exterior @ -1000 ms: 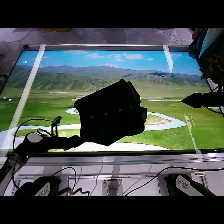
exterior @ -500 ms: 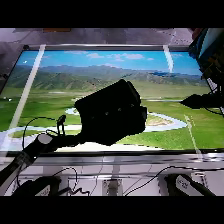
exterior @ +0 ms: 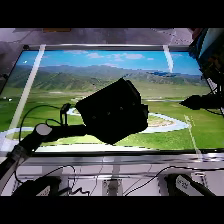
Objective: Fold the clothes and pants, and hang the long-sleeved shirts on hangers.
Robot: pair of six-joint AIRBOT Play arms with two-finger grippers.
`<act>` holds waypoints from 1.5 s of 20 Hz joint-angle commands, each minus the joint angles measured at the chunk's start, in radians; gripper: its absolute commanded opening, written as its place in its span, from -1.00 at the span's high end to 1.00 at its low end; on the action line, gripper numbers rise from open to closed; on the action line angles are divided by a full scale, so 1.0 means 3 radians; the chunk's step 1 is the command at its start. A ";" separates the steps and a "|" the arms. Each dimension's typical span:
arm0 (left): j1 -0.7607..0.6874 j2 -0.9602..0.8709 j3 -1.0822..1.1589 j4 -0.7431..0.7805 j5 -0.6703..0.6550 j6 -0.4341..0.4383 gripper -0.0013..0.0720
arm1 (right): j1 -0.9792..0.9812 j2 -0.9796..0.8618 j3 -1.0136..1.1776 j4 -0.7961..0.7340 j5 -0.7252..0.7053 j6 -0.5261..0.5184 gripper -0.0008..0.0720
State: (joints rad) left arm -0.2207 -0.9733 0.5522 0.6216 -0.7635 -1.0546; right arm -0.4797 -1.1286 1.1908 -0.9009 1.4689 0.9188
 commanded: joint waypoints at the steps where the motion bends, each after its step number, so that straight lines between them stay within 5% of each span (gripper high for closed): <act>1: -0.0006 0.0273 0.0580 -0.0006 -0.0243 0.0076 0.95 | 0.0003 -0.0001 -0.0186 -0.0037 0.0182 -0.0089 0.95; 11: -0.0006 0.0643 0.1228 -0.0019 0.0134 -0.0304 0.95 | 0.0003 0.0001 -0.1521 0.0793 0.0139 -0.0476 0.94; 12: -0.0006 0.0640 0.1228 -0.0018 0.0151 -0.0304 0.95 | 0.0004 0.0001 -0.1589 0.0918 0.0140 -0.0402 0.77; 14: -0.0006 0.0640 0.1227 -0.0005 0.0151 -0.0303 0.95 | 0.0094 0.0001 -0.1694 0.0952 0.0128 -0.0245 -0.18; 22: -0.0006 0.0640 0.1226 0.0281 0.0150 -0.0303 0.95 | 0.1205 0.0001 -0.2653 0.1194 -0.0247 -0.0048 -0.24; 23: -0.0006 0.0640 0.1225 0.0299 0.0151 -0.0303 0.95 | 0.1326 0.0001 -0.2792 0.1361 -0.0390 -0.0070 -0.25; 25: -0.0006 0.0638 0.1225 0.0300 0.0151 -0.0303 0.95 | 0.1583 0.0001 -0.2972 0.1634 -0.0774 -0.0071 -0.67; 30: -0.0006 0.0520 0.1225 0.0343 0.0150 -0.0306 0.95 | 0.2267 -0.0003 -0.2982 0.1850 -0.1881 0.0497 -0.72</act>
State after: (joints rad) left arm -0.2226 -0.7998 0.9192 0.7147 -0.7185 -1.1450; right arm 0.0895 -1.1286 0.3153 -0.3977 1.1255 0.9562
